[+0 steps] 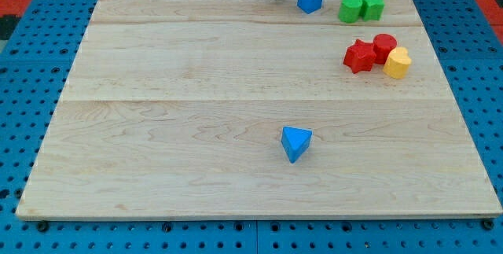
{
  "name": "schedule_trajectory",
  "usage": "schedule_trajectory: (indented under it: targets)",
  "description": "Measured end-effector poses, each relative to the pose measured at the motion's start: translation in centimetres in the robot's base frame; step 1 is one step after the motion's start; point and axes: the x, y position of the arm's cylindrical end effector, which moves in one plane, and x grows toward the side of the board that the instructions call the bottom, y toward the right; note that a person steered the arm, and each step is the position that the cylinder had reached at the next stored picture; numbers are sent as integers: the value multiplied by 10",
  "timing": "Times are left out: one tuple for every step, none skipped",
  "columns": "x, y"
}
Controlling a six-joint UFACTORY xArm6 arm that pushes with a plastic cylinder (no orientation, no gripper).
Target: Move the blue cube closer to the group of blocks
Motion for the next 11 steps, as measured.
schedule_trajectory:
  targets:
    - [0, 37]
    - [0, 22]
    - [8, -15]
    - [32, -22]
    - [40, 6]
    - [39, 44]
    - [33, 69]
    - [31, 70]
    - [25, 37]
    - [1, 31]
    - [0, 47]
